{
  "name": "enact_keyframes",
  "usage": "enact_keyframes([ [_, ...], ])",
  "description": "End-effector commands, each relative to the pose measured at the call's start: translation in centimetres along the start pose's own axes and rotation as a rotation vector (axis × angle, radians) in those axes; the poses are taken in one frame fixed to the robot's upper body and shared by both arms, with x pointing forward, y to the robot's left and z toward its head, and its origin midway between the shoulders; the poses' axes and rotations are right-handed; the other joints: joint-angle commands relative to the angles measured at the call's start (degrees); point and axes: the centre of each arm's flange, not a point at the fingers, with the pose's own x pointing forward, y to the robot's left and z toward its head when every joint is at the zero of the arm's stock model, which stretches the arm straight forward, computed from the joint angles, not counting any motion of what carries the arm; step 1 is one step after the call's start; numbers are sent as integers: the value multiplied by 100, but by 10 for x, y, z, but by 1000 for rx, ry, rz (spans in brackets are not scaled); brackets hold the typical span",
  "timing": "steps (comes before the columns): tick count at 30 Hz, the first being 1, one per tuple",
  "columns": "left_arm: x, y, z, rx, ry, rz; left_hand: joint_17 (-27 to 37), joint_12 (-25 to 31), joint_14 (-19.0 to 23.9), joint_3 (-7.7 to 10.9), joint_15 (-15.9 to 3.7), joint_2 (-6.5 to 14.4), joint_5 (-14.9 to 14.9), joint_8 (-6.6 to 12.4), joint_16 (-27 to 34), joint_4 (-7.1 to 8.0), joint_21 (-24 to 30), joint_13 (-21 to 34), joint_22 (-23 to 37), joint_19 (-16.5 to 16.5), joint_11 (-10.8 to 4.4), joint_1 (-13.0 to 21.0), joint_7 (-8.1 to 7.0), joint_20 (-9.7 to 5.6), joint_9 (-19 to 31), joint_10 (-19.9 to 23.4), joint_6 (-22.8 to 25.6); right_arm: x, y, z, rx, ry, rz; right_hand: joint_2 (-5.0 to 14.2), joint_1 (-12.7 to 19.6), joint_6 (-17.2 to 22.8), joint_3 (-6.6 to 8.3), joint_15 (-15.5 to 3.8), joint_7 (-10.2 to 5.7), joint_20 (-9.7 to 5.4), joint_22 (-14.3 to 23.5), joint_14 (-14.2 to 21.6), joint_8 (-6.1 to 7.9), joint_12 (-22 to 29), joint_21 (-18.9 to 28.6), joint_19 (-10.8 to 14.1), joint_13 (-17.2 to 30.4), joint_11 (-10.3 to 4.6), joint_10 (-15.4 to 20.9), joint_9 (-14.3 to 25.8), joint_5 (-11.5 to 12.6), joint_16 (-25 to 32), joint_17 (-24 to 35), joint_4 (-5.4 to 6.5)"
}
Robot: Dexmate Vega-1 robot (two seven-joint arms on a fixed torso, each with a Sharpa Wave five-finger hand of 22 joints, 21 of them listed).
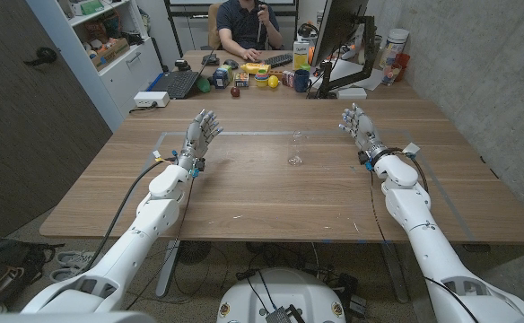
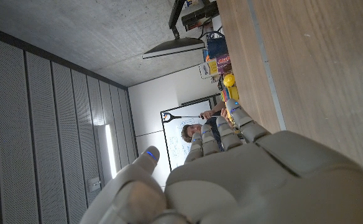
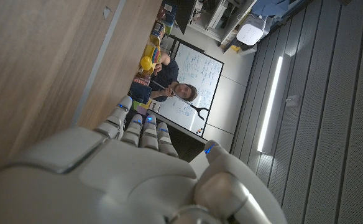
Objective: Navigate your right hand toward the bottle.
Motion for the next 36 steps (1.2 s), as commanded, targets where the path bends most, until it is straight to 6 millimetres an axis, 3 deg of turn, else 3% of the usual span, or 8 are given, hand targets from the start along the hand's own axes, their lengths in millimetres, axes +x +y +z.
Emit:
enact_keyframes([
  [1, -2, 1, -1, -3, 0, -1, 7, 31, 53, 22, -12, 541, 39, 40, 31, -6, 7, 25, 33, 64, 3, 12, 49, -2, 19, 51, -4, 2, 7, 26, -153, -65, -11, 63, 51, -170, -94, 69, -30, 87, 6, -43, -13, -11, -47, -8, 20, 16, -150, 30, -10, -43, 9, -31],
  [13, -5, 2, 0, -2, -3, 1, 6, 31, 47, 17, -8, 542, 40, 39, 28, -6, -7, 25, 33, 68, 5, 13, 49, 1, 19, 50, -6, 11, 24, 58, -345, -165, -24, -209, 97, -395, -272, 142, -235, 235, -4, -119, 13, -14, -155, -42, 25, -164, -391, 33, -42, -108, 1, -137],
  [21, -6, 3, 1, -3, -4, 1, 6, 30, 43, 13, -9, 542, 41, 39, 27, -6, -19, 25, 33, 62, 8, 13, 46, 2, 19, 49, -6, 16, 37, 70, -440, -203, -23, -331, 126, -589, -379, 317, -354, 503, -10, -282, 12, -34, -295, -188, 26, -260, -663, 34, -50, -188, 3, -188],
  [36, -8, 4, 1, -4, -1, 5, 5, 30, 37, 7, -10, 543, 42, 39, 24, -6, -35, 25, 34, 66, 7, 13, 51, 5, 19, 48, -6, 10, 62, 100, -745, -297, -58, -412, 161, -645, -452, 324, -480, 601, -13, -360, 39, -20, -387, -248, 25, -357, -801, 32, -54, -221, 3, -232],
])
